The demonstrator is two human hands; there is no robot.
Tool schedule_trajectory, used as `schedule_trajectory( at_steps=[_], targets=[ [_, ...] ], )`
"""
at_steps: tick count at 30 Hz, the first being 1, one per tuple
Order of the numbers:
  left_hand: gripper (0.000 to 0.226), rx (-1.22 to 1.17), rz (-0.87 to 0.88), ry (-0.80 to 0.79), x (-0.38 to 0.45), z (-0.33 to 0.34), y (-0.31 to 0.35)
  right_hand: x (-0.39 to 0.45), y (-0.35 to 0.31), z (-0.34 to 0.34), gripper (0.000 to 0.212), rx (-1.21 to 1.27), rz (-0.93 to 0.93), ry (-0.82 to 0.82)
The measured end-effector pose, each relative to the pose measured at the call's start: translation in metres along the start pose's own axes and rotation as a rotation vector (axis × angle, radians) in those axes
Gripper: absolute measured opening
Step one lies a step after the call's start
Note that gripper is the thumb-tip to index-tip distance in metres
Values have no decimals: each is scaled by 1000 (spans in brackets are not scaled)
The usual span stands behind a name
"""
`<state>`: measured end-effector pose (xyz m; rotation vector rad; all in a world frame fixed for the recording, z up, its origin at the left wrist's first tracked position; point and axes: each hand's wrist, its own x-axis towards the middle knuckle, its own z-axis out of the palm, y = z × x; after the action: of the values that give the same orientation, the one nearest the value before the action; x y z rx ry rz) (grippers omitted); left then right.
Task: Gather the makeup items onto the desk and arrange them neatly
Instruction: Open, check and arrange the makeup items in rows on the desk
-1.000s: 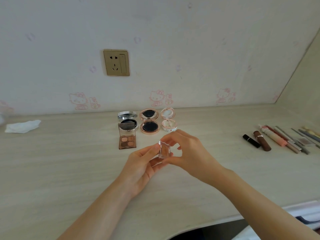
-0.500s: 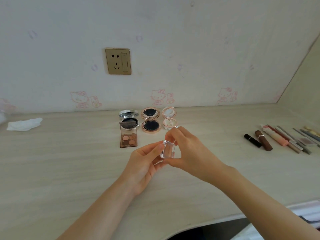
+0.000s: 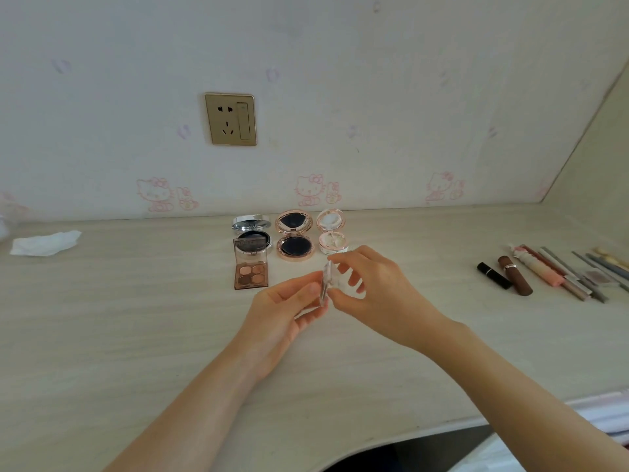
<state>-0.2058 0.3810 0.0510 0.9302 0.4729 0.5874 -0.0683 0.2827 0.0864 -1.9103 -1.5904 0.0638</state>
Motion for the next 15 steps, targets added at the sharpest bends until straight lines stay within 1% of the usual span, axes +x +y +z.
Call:
schedule_trajectory(
  at_steps=[2, 4, 6, 9, 12, 15],
  targets=[
    [45, 25, 21, 3, 1, -1, -2, 2, 3, 0, 46, 18, 62, -19],
    [44, 83, 38, 2, 2, -3, -4, 2, 5, 2, 45, 18, 81, -40],
    [41, 114, 48, -3, 2, -5, -5, 2, 5, 4, 48, 39, 90, -61],
    [38, 95, 37, 6, 3, -6, -4, 0, 4, 5, 55, 147, 103, -69],
    [35, 11, 8, 19, 4, -7, -3, -2, 2, 5, 52, 148, 31, -71],
    [36, -25, -8, 25, 4, -7, -2, -2, 7, 7, 44, 72, -84, -11]
  ],
)
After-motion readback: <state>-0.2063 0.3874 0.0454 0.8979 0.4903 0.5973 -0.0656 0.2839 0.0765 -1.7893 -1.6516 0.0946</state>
